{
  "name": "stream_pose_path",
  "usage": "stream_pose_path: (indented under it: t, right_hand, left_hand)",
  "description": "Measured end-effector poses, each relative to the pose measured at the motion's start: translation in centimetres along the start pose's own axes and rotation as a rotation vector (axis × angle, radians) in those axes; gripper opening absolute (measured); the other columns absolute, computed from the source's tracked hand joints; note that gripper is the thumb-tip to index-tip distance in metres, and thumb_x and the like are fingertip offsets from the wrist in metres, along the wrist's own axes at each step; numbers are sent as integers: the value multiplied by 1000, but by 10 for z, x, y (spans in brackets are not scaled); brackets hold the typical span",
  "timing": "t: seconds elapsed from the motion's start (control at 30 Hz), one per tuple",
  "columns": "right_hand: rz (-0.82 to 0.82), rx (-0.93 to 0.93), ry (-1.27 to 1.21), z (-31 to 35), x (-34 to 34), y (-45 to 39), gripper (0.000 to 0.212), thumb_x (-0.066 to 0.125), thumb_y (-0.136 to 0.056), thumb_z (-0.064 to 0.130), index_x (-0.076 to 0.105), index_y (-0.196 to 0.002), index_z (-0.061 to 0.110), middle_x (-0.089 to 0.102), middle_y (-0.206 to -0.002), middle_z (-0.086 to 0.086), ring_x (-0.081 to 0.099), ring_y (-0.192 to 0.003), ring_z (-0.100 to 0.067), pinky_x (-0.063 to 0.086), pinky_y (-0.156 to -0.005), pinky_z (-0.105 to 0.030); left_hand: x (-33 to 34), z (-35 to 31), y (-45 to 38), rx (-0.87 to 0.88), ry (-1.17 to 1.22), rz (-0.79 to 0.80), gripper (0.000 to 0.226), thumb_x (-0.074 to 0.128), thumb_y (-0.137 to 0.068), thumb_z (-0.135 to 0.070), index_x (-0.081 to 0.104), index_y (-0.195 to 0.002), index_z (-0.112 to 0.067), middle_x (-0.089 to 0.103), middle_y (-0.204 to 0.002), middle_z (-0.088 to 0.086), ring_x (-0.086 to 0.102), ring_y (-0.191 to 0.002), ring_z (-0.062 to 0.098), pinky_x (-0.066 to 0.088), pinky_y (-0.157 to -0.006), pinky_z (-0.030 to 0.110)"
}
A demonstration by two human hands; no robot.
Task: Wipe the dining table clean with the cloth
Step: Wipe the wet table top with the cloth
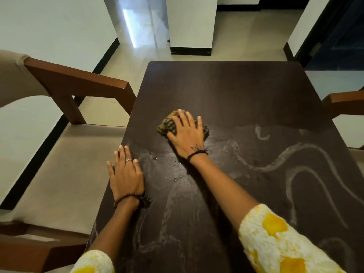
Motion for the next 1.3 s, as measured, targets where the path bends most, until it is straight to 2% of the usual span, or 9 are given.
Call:
stream_pose_path:
  t: [0.23, 0.4, 0.47, 0.67, 0.83, 0.93, 1.03, 1.17, 1.3]
  right_hand:
    - [-129, 401, 111, -150, -55, 43, 53, 43, -92, 42, 35, -140, 21, 23, -154, 0, 16, -141, -21, 5, -114, -47]
    - [-183, 606, 127, -153, -57, 47, 52, 42, -93, 42, 35, -141, 21, 22, -154, -4, 14, -142, -24, 4, -113, -51]
    - [-179, 588, 121, -130, -48, 42, 53, 40, -93, 42, 34, -141, 22, 22, -154, -5, 14, -142, -26, 4, -112, -52]
    - [-114, 251, 96, -40, -14, 43, 54, 42, -90, 45, 35, -141, 26, 23, -154, -4, 14, -142, -25, 0, -112, -51]
    - [-54, 79, 43, -56, -20, 51, 52, 42, -93, 45, 35, -141, 26, 22, -154, -2, 15, -142, -23, 1, -113, -51]
    - [-48, 151, 57, -105, -39, 54, 53, 39, -93, 45, 31, -142, 28, 19, -155, 1, 13, -142, -20, 1, -113, -50]
    - [-95, 307, 78, -171, -63, 62, 53, 41, -93, 44, 33, -142, 28, 20, -155, 2, 14, -142, -20, 4, -113, -50]
    - [-148, 537, 121, -247, -88, 82, 52, 43, -94, 42, 32, -142, 24, 22, -154, 0, 15, -142, -23, 7, -113, -52]
    - [-201, 660, 143, -254, -90, 89, 52, 42, -94, 41, 31, -143, 24, 22, -154, -3, 15, -141, -25, 9, -112, -53]
  left_hand:
    - [-1, -1, 1, 12, 23, -23, 50, 29, -98, -21, 15, -144, -7, 16, -152, 9, 10, -140, 23, 0, -113, 41]
    - [1, -2, -2, 23, 34, -24, 50, 30, -98, -19, 17, -144, -5, 18, -152, 12, 12, -140, 25, 1, -112, 43]
    - [1, -4, -2, 39, 26, -23, 49, 31, -97, -17, 18, -143, -5, 19, -151, 12, 13, -140, 25, 1, -112, 43]
    - [-5, -21, 5, 245, 69, 18, 49, 42, -89, 2, 37, -137, -8, 37, -144, 12, 27, -135, 27, 10, -112, 42]
    - [-6, -52, 23, 326, 89, 28, 47, 47, -85, 6, 48, -130, -8, 48, -135, 15, 41, -126, 32, 23, -108, 49]
    - [-1, -106, 49, 478, 223, 52, 39, 42, -89, -6, 52, -126, -10, 54, -129, 12, 49, -119, 28, 25, -107, 45]
    - [13, -163, 76, 621, 291, 111, 47, 26, -89, -27, 54, -124, -14, 57, -126, 6, 49, -117, 21, 21, -106, 36]
    - [38, -192, 92, 645, 273, 144, 52, 21, -88, -28, 48, -131, -15, 49, -135, 5, 41, -126, 17, 13, -109, 38]
    - [43, -191, 90, 654, 246, 132, 51, 21, -90, -30, 47, -131, -14, 48, -136, 6, 42, -127, 18, 14, -109, 41]
Point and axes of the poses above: each hand's wrist, its own y-axis away from the middle knuckle, its own x-axis out of the palm, z = x × y, the point moved 5 cm from there along -y, towards the middle knuckle
